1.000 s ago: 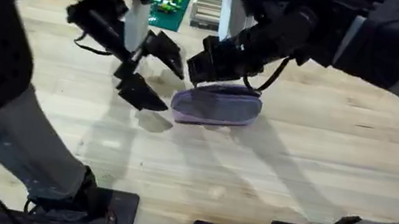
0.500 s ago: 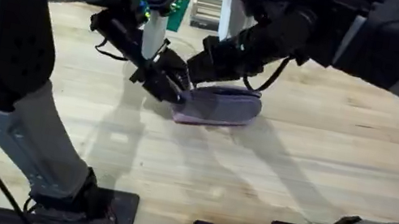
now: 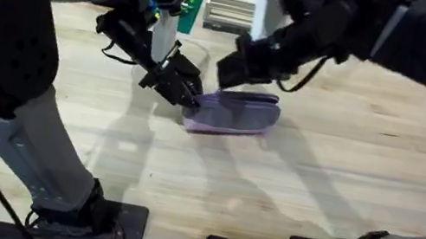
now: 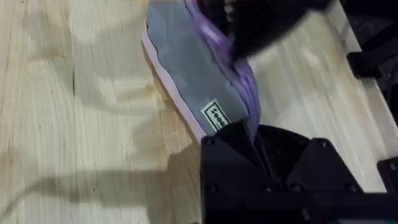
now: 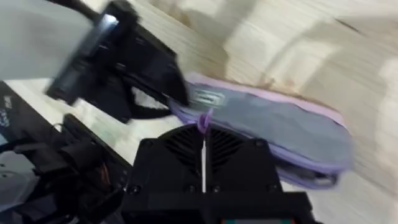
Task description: Unzip the bag, pick up the pens from the table one at a time and place them inside, then zip the bag closed.
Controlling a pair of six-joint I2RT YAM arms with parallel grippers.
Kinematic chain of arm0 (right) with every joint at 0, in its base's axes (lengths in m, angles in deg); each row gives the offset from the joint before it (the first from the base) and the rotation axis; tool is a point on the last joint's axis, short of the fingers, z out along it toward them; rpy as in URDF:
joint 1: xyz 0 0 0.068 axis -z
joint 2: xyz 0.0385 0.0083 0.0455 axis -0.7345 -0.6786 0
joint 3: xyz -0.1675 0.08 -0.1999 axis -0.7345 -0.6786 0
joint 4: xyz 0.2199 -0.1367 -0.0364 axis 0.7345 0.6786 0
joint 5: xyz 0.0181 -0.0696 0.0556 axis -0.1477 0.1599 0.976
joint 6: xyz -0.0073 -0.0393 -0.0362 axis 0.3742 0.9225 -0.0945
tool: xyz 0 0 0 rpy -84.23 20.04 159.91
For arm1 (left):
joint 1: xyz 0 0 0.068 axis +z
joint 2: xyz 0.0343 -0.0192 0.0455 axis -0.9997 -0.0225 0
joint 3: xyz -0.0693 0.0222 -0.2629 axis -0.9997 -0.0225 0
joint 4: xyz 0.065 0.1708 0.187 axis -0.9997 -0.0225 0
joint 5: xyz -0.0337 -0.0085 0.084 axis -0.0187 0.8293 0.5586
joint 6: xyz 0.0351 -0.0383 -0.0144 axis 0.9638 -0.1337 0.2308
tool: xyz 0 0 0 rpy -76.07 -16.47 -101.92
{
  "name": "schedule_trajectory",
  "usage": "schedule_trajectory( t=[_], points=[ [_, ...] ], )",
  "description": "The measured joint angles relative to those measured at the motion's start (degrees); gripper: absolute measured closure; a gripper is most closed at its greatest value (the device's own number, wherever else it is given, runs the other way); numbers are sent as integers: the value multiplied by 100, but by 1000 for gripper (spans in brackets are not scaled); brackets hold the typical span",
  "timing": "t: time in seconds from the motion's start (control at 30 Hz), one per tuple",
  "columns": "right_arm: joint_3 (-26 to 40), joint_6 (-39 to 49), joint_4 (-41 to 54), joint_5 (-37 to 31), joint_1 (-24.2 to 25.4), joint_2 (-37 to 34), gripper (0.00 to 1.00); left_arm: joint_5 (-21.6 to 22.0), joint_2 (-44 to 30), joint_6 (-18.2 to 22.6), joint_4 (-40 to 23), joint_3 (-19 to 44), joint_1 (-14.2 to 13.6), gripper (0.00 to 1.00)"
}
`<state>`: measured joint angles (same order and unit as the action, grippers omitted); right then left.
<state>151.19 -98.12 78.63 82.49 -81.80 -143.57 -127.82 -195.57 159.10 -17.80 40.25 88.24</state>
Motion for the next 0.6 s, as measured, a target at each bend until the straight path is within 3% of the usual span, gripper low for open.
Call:
schedule_trajectory(
  t=[0.6],
  points=[
    [0, 1293, 1164, 274, 2404, 0, 968, -97, 0, 2, 27, 0, -49, 958]
  ],
)
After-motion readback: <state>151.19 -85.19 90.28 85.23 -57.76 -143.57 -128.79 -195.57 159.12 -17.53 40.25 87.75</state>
